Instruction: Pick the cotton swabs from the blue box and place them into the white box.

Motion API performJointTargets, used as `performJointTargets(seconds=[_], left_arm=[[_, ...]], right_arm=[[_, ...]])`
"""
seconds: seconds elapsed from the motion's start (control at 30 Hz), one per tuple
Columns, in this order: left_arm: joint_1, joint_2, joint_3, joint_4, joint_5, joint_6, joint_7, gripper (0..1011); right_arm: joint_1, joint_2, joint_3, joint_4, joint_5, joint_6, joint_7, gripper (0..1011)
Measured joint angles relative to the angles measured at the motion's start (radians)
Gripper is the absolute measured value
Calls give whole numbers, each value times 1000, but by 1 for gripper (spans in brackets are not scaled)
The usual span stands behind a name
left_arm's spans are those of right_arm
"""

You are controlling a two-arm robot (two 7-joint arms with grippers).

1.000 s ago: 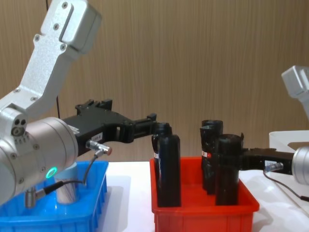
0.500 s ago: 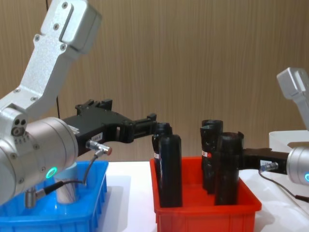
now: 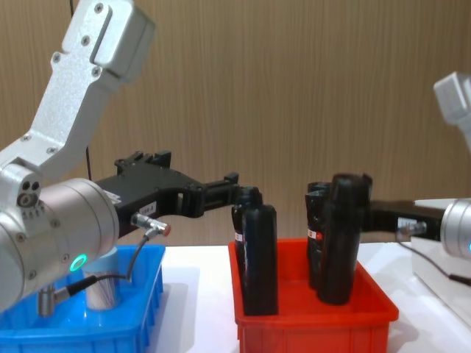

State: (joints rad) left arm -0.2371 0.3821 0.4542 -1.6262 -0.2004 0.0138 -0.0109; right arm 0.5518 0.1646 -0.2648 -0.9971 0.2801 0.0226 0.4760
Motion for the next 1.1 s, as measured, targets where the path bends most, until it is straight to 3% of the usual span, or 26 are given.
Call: performJointTargets(seconds=[0.5,0.7,1.1], left_arm=[[0,0,0,0,0,0,0,1004],[0,0,0,0,0,0,0,1004],[0,0,0,0,0,0,0,1004]], right_arm=[[-67,39,25,-242,61,32,-33,485],[-91,62,45,-340,72,50,-73,485],[-120,113,88,-436,61,76,-160,485]])
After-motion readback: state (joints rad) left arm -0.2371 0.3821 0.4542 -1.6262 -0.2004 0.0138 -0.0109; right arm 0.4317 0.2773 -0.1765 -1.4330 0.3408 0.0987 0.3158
